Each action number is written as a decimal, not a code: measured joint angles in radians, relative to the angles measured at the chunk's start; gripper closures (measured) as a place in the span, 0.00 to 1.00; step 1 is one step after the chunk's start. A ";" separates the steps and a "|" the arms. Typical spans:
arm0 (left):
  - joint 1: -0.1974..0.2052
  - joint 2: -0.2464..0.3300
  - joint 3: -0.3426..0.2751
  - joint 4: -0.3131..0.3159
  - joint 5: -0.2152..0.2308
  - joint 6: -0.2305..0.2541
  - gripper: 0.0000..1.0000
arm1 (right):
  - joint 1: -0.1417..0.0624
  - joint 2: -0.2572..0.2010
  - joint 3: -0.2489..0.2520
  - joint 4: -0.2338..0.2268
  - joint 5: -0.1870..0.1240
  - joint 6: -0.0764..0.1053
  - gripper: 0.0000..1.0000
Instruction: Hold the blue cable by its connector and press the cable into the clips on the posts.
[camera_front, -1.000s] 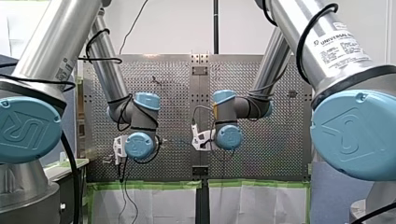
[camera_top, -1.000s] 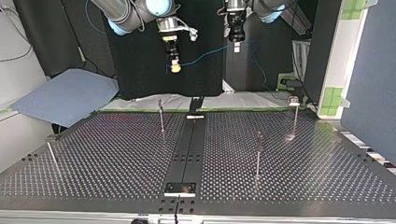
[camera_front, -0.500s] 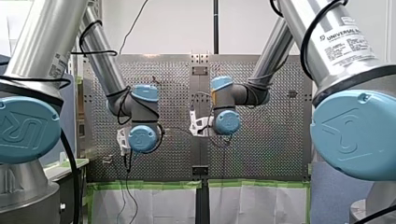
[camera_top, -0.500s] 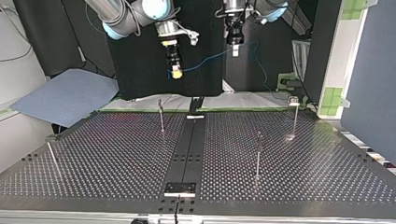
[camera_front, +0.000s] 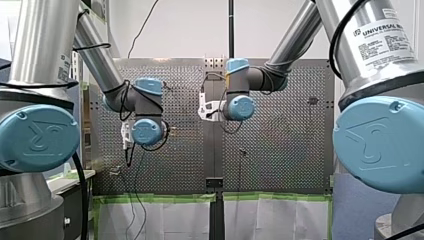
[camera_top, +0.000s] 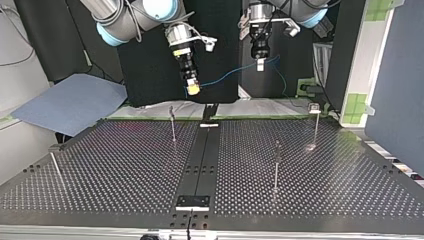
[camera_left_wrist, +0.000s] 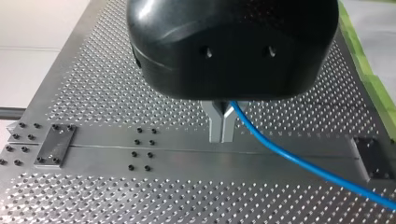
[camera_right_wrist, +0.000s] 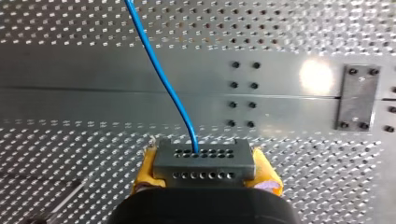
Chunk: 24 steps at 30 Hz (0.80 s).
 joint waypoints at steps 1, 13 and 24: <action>0.013 0.013 0.006 -0.013 0.013 0.006 1.00 | 0.000 -0.002 -0.005 0.002 -0.001 0.000 1.00; 0.123 0.123 0.106 -0.124 0.123 0.034 1.00 | -0.005 -0.001 -0.041 0.021 -0.009 0.002 1.00; 0.193 0.190 0.181 -0.219 0.133 0.042 1.00 | -0.009 0.004 -0.094 0.044 -0.018 0.011 1.00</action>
